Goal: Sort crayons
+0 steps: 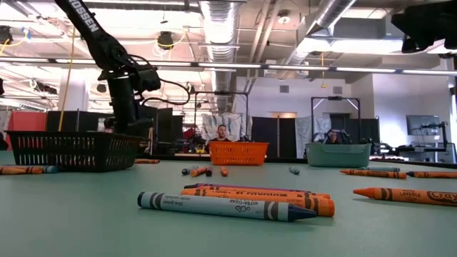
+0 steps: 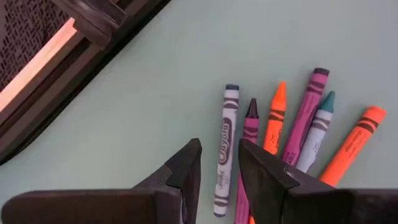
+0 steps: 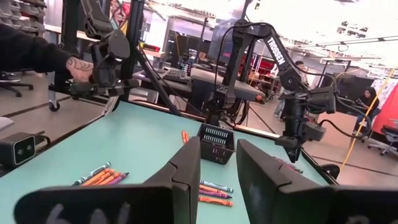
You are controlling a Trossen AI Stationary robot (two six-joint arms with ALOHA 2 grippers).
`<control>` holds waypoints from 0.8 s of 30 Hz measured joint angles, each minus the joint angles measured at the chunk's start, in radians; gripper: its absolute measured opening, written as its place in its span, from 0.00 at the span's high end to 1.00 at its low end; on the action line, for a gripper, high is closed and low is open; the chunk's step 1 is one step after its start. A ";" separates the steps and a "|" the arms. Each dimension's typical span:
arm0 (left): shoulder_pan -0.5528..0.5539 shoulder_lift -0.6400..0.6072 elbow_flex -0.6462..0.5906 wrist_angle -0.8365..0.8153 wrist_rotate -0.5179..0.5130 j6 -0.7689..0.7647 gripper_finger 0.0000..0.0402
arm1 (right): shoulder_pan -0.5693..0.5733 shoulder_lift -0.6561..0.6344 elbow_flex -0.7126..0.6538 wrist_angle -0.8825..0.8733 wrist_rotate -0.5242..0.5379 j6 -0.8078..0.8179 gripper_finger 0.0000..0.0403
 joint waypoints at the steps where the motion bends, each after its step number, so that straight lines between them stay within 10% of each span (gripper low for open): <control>1: 0.002 0.000 0.000 -0.003 0.000 0.001 0.76 | 0.000 0.000 0.000 0.000 0.000 0.003 0.74; 24: 0.007 0.000 -0.045 -0.027 -0.012 0.060 0.76 | 0.000 0.000 0.000 0.000 0.000 0.015 0.74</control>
